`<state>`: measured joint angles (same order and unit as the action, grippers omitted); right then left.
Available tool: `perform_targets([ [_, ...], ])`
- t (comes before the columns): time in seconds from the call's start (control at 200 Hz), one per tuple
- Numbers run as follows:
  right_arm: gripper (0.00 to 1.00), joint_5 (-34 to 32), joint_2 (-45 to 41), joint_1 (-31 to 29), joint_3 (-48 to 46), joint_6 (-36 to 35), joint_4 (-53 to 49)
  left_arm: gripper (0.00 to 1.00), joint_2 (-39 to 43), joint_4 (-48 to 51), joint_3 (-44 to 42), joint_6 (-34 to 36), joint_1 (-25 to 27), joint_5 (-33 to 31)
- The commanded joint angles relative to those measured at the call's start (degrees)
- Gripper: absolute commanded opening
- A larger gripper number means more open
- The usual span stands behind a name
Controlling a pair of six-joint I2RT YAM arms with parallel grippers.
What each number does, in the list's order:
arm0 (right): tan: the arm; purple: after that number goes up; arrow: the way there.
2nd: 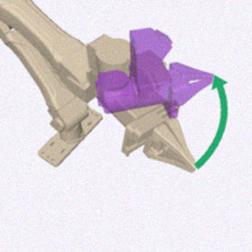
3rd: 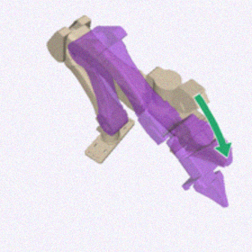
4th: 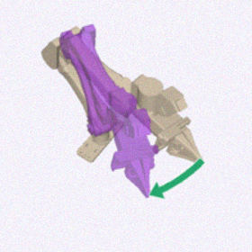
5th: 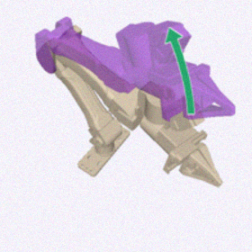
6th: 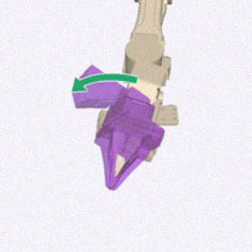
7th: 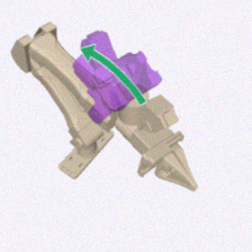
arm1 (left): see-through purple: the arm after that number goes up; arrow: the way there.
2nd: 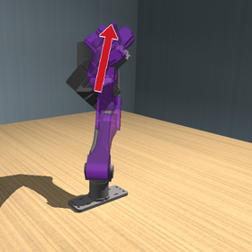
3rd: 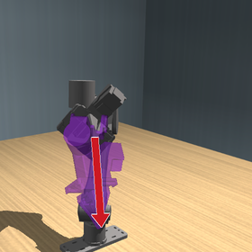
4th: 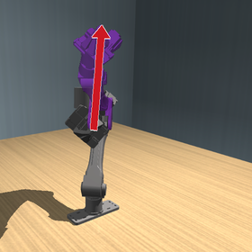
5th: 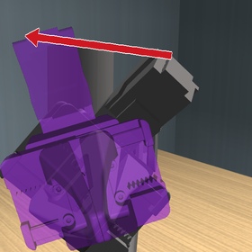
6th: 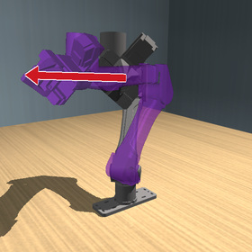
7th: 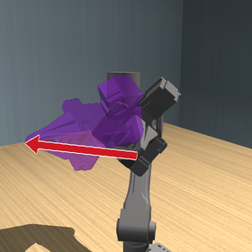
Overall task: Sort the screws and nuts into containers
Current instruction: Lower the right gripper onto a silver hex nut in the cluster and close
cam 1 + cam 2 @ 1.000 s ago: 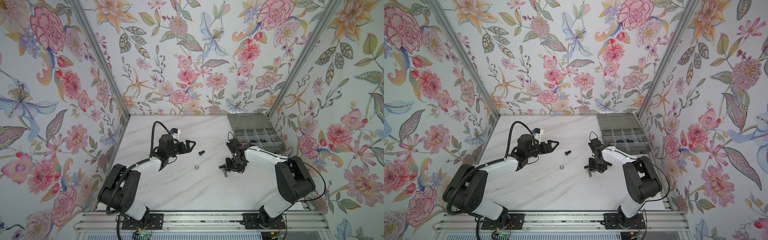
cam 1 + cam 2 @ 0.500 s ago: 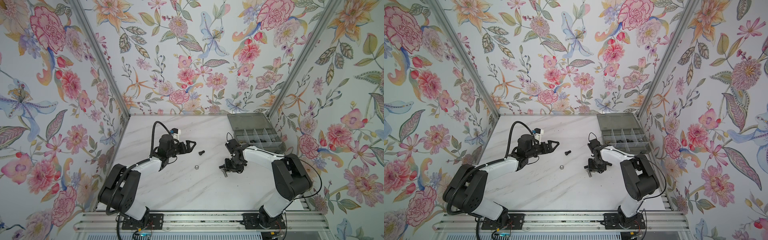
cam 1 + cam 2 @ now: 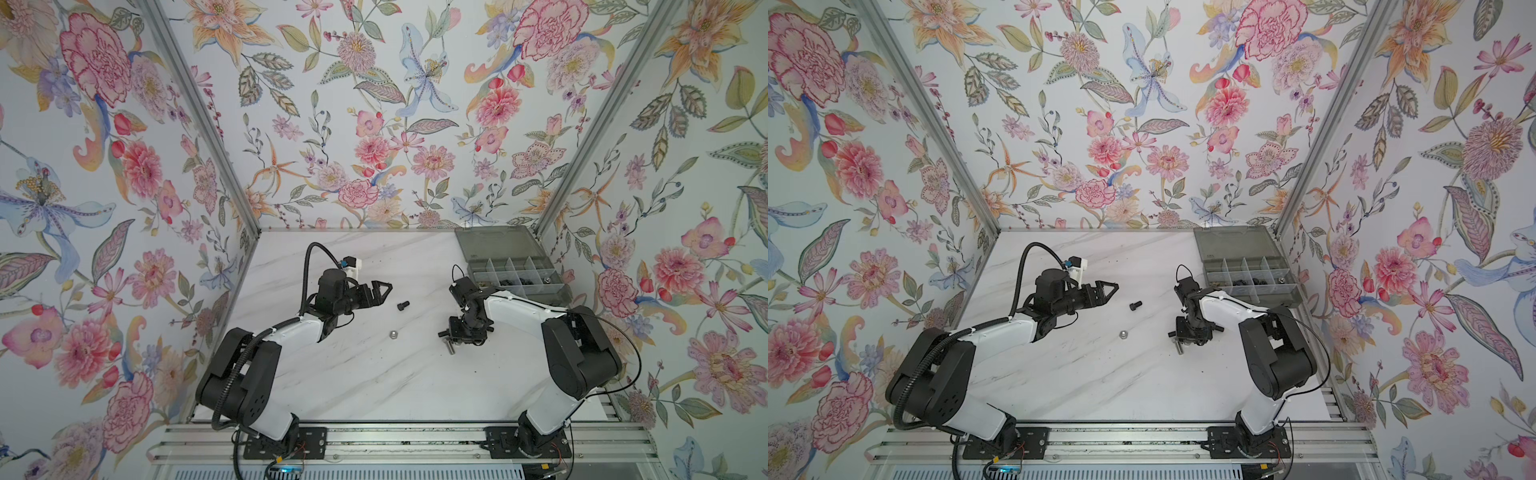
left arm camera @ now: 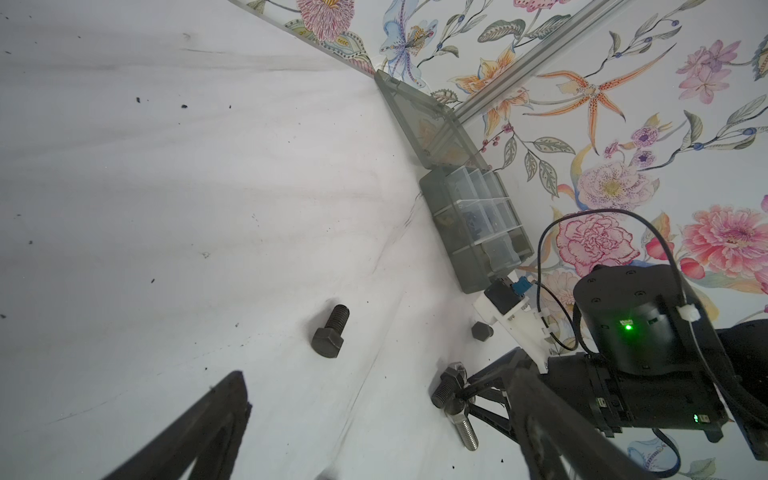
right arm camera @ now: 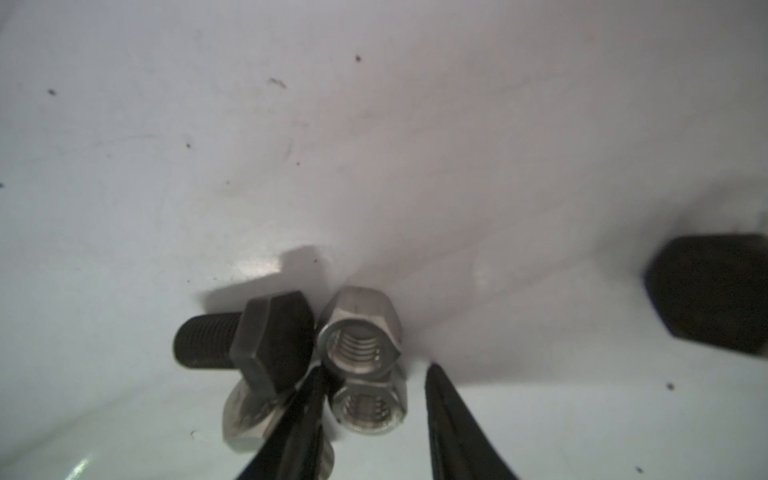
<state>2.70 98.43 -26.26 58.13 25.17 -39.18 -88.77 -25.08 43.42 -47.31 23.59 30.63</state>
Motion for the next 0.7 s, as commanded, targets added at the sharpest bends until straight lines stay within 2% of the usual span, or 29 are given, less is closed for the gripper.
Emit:
perform_targets([
  [0.0, 0.40, -1.6, 2.4, -0.5, -0.2, -2.2, 0.6, 0.99, -0.3, -0.6, -0.2, 1.2, 0.6, -0.2],
  [0.696, 0.36, -5.9, 5.7, -2.7, -0.1, -6.2, 0.5, 0.99, -2.2, -0.7, 0.2, 1.1, 0.7, 0.0],
])
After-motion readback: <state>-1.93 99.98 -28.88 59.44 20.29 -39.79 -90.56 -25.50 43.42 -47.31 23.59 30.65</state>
